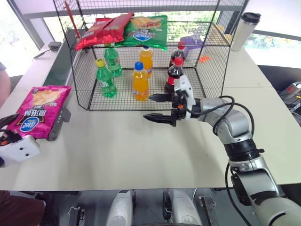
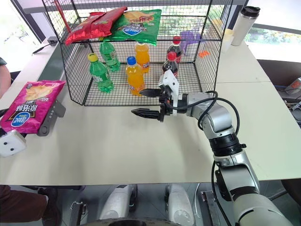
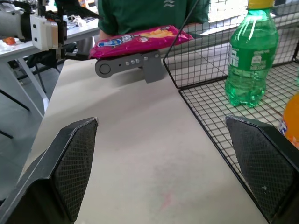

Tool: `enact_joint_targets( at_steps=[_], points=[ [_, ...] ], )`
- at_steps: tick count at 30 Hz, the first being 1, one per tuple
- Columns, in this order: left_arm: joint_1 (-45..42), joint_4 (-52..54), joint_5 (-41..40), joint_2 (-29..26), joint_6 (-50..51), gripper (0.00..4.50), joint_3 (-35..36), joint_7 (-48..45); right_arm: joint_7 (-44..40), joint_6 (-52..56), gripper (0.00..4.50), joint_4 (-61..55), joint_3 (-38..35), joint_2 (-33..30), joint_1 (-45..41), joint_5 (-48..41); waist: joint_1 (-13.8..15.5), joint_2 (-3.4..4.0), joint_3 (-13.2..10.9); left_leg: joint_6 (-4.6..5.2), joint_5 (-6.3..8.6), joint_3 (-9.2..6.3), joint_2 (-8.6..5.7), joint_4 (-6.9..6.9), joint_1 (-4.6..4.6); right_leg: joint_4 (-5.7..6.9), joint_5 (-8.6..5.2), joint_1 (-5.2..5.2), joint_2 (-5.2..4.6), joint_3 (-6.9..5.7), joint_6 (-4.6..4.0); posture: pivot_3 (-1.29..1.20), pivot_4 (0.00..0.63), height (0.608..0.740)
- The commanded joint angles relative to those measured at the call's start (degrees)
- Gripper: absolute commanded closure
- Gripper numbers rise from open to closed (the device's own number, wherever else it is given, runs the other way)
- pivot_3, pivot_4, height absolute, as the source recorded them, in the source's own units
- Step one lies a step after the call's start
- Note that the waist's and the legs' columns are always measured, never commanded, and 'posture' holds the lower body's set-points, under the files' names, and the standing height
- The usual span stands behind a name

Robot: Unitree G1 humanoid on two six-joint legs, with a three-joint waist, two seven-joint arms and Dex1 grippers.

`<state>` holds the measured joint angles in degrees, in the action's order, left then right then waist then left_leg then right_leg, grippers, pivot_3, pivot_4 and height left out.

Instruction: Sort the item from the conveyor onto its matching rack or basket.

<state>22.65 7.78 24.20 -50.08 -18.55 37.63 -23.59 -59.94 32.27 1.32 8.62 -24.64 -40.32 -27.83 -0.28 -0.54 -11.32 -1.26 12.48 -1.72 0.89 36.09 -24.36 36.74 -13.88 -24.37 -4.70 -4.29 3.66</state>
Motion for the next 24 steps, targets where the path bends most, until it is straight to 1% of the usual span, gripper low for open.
enact_joint_targets(
  at_steps=[1,14,17,24],
  points=[
    [-1.15,-0.47,1.51,-0.91,-0.64,0.05,-0.23,2.4,0.36,-0.08,0.0,-3.0,-1.25,-0.19,0.1,-0.57,-0.22,-0.01,0.0,0.0,0.0,0.0,0.0,0.02,0.02,0.04,0.0,0.0,0.0,0.01,0.0,0.0,0.15,0.74],
    [-7.89,-4.89,3.16,-1.22,0.36,0.05,-7.97,4.92,1.2,-0.31,0.0,-3.29,-1.18,-0.31,1.24,-0.26,-0.28,-0.01,0.01,0.0,0.0,0.17,0.01,0.08,0.22,0.35,-0.01,-0.03,0.02,0.31,-0.01,0.0,0.15,0.74],
    [-8.17,-5.32,3.15,-1.51,0.72,0.87,-8.52,5.44,1.51,-0.15,0.0,-3.64,-1.25,-0.32,1.54,-0.34,-0.37,-0.01,0.01,0.0,0.0,0.23,0.01,0.06,0.28,0.37,-0.01,-0.02,0.02,0.39,-0.01,0.0,0.15,0.74],
    [-8.07,-5.52,3.25,-1.87,1.28,3.95,-9.39,6.2,1.82,-0.46,0.0,-3.54,-1.21,-0.31,1.82,-0.21,-0.35,-0.02,0.01,0.0,0.0,0.24,0.03,0.06,0.29,0.37,-0.01,-0.02,0.04,0.4,-0.01,0.0,0.15,0.74]
  ],
)
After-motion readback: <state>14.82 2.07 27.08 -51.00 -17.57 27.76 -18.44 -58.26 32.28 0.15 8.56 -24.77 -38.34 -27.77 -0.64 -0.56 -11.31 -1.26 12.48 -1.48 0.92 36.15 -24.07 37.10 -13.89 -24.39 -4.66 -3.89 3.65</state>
